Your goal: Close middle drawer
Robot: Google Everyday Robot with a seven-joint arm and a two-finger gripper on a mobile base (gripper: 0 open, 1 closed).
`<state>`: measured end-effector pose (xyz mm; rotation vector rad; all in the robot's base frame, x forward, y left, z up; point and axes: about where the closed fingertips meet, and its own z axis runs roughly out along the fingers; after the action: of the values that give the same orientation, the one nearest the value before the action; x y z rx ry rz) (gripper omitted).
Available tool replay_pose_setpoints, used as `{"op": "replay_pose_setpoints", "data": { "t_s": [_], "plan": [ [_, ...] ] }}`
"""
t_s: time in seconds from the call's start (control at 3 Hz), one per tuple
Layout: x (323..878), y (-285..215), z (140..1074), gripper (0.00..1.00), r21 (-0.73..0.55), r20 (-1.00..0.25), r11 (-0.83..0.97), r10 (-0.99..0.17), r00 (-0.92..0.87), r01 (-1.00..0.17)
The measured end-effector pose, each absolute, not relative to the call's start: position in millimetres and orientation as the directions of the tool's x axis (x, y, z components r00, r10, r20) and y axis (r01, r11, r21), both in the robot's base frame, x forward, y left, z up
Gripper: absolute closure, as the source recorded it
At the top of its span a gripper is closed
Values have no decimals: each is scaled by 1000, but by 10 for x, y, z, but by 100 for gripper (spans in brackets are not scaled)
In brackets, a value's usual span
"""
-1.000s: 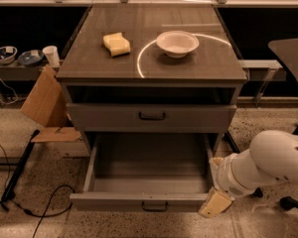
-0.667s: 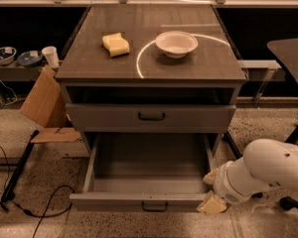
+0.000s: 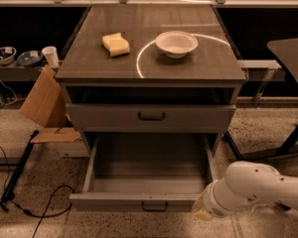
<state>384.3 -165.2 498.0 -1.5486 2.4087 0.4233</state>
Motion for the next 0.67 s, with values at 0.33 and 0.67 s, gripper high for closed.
{"op": "replay_pose_setpoints", "data": {
  "t_s": [0.33, 0.67],
  "plan": [
    [3822, -1650, 4465, 100, 134, -339, 420, -832, -440, -898],
    [3825, -1680, 4073, 100, 145, -308, 455, -823, -477, -879]
  ]
}}
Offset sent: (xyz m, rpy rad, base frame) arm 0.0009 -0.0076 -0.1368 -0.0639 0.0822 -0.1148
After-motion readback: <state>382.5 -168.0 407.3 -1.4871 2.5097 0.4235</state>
